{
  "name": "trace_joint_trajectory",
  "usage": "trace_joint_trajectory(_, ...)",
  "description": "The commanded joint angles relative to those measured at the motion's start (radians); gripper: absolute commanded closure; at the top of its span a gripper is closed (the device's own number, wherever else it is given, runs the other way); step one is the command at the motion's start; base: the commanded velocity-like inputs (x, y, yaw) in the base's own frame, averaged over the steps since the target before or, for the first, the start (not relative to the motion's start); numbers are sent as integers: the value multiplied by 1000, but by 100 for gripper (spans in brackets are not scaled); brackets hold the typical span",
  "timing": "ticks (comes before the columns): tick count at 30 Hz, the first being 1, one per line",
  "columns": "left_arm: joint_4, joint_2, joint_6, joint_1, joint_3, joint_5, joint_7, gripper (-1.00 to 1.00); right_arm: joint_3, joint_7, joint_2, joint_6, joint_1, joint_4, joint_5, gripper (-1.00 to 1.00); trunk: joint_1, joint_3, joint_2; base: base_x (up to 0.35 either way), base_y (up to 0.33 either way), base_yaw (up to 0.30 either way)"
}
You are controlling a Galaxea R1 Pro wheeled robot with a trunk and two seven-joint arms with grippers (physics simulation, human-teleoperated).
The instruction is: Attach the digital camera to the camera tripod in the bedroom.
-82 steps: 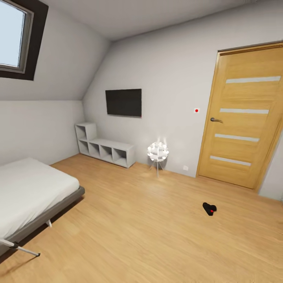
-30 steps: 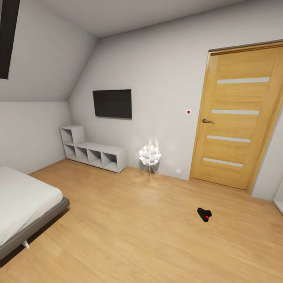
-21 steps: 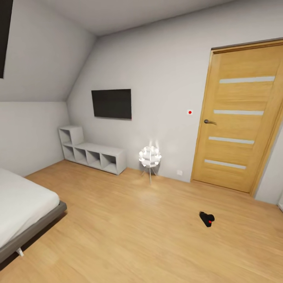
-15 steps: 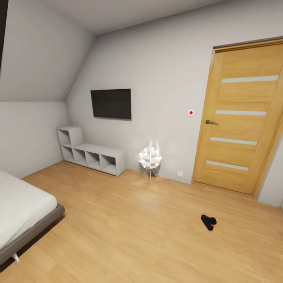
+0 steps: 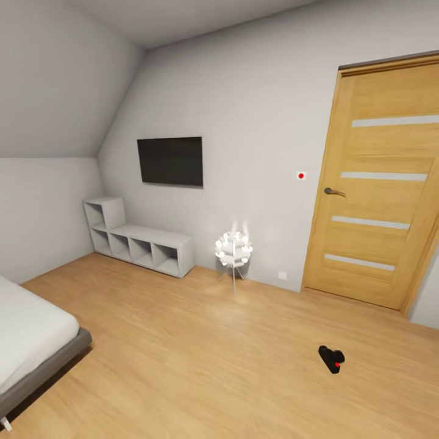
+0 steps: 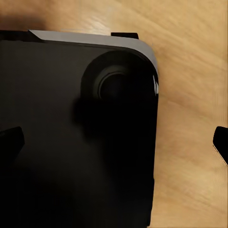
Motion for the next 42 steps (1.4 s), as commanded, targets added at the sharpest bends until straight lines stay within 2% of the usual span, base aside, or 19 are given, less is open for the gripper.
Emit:
trace_joint_trajectory(1, -1, 0, -1, 0, 2, 4, -1, -100, 1, -1, 0, -3, 0, 0, 1, -100, 1, -1, 0, 286, 0, 0)
trace_joint_trajectory(42, -1, 1, -1, 0, 1, 4, 0, -100, -2, -1, 0, -3, 0, 0, 1, -100, 1, -1, 0, 286, 0, 0)
